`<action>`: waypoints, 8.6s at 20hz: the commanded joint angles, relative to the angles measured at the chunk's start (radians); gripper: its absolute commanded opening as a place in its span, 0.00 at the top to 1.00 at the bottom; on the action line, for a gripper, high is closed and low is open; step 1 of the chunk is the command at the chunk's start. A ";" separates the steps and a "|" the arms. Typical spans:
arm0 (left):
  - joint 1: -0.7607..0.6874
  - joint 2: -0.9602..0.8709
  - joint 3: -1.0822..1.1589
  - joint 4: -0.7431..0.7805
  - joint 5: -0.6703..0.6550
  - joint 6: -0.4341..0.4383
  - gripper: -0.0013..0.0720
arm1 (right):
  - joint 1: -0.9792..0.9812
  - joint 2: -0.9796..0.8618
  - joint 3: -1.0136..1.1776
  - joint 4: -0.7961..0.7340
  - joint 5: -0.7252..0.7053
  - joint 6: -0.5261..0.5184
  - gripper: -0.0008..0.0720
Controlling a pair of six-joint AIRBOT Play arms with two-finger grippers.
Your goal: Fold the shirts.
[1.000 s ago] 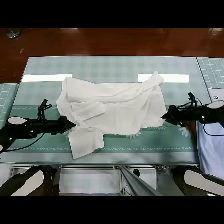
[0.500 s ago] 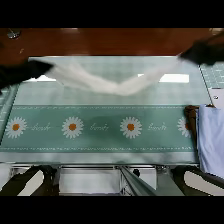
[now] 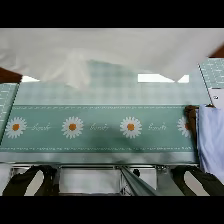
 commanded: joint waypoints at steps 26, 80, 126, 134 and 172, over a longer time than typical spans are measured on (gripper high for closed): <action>-0.132 -0.589 -0.538 0.197 0.193 -0.183 0.94 | 0.002 -0.613 -0.664 0.227 -0.331 -0.154 0.95; 0.048 -0.302 -1.456 -0.100 -0.271 0.080 0.94 | -0.357 -0.156 -1.456 0.046 -0.102 -0.096 0.14; 0.092 -0.785 -0.656 -0.150 -0.191 -0.001 0.03 | -0.084 -0.803 -0.771 0.320 -0.209 -0.134 0.13; 0.281 -0.519 -0.821 0.114 -0.296 -0.042 0.03 | -0.126 -0.887 -0.757 0.233 -0.093 -0.082 0.13; -1.153 -1.263 -0.176 -0.200 0.101 -0.150 0.94 | 0.008 0.171 -1.170 0.089 0.028 -0.010 0.95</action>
